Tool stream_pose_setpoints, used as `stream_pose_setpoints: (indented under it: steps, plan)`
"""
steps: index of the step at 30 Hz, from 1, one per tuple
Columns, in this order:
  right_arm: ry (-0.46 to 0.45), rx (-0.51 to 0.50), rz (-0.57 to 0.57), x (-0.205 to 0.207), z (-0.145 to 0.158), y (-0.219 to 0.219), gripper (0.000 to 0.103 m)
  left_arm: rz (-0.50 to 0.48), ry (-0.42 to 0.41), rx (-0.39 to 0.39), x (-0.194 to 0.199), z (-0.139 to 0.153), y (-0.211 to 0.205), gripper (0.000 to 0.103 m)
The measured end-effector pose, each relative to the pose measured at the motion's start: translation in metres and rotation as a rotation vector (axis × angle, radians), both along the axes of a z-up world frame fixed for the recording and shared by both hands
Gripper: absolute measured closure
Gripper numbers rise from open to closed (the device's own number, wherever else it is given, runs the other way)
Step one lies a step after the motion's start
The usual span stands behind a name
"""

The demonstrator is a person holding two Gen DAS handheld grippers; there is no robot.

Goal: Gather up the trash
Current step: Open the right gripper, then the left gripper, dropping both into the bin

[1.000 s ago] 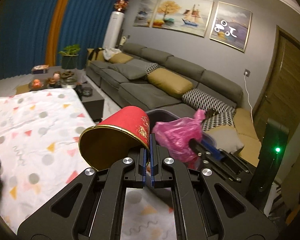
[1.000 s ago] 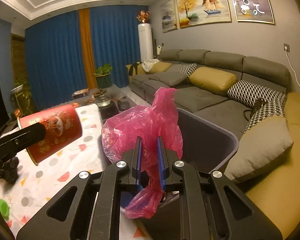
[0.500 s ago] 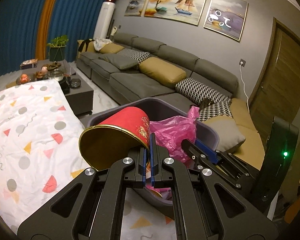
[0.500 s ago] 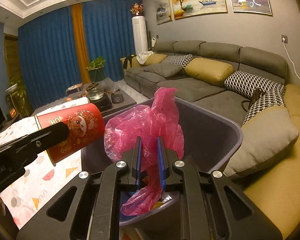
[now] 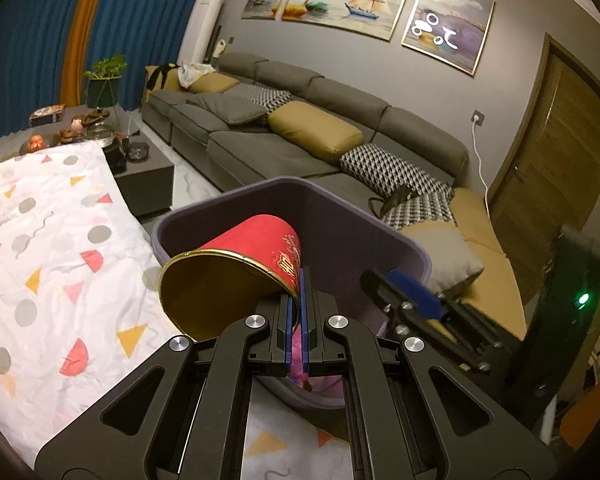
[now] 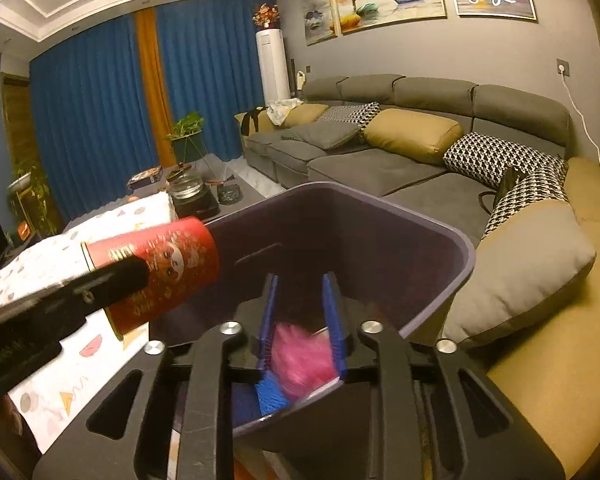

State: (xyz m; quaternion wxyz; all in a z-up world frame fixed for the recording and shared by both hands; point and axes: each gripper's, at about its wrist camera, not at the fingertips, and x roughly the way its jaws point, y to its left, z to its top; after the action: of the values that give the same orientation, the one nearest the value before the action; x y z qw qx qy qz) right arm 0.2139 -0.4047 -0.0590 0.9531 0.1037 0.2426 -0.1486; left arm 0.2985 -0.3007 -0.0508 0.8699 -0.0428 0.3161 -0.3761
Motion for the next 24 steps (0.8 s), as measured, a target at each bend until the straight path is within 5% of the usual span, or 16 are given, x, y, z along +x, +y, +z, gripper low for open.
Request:
stream_pose_setpoints:
  steps: [9, 13, 19, 24]
  plan:
    - [-0.035, 0.003, -0.059, -0.027, 0.004, -0.014, 0.063, -0.043, 0.012, 0.048, -0.007, -0.008, -0.015, 0.095]
    - [-0.039, 0.006, -0.070, -0.032, 0.005, -0.017, 0.060, -0.036, 0.010, 0.034, -0.009, -0.007, -0.010, 0.049]
    - [-0.053, -0.002, -0.078, -0.043, 0.013, -0.016, 0.060, 0.053, -0.012, 0.020, -0.016, -0.002, 0.015, 0.027]
    - [-0.087, -0.026, -0.069, -0.056, 0.024, -0.001, 0.046, 0.169, -0.028, 0.006, -0.034, 0.004, 0.053, 0.016]
